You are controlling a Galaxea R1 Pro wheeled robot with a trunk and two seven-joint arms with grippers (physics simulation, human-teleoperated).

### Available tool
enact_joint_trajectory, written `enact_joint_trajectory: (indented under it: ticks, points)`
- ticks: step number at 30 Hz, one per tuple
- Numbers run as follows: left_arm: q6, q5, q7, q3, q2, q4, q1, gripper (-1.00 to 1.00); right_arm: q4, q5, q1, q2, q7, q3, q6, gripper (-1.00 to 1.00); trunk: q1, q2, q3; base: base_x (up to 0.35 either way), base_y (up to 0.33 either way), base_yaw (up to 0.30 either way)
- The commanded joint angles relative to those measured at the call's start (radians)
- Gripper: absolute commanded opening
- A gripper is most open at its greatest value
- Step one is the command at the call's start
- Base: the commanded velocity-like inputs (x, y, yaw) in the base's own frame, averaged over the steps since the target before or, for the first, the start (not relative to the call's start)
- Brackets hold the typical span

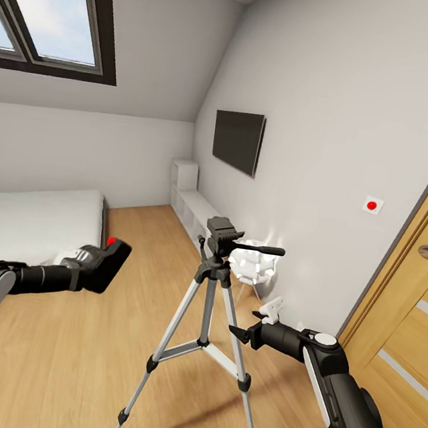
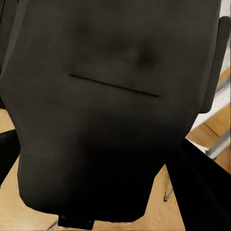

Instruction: Attach the digital camera to the camera tripod in the bedroom.

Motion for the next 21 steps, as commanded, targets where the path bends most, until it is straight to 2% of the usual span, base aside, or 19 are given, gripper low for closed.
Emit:
enact_joint_trajectory:
  ticks: [1,7,15,21]
  points:
    - [0.007,-0.006,-0.018,0.001,0.003,0.0,-0.016,-1.0,-0.001,0.01,-0.001,0.0,0.007,0.0,0.002,1.0,0.001,-0.002,-0.002,0.0,0.0,0.0]
    - [0.011,-0.006,-0.058,0.001,0.014,0.0,-0.084,-1.0,-0.001,0.01,-0.001,0.0,0.007,0.001,0.001,1.0,0.001,-0.002,-0.002,0.0,0.0,0.0]
    - [0.014,-0.009,-0.095,0.001,0.018,0.029,-0.218,-1.0,0.0,0.01,-0.001,0.0,0.007,0.002,0.001,1.0,0.001,-0.002,-0.002,0.0,0.0,0.0]
    - [0.015,-0.011,-0.098,-0.002,0.019,0.117,-0.316,-1.0,0.0,0.01,-0.001,0.002,0.005,0.002,0.001,1.0,0.001,-0.002,-0.002,0.0,0.0,0.0]
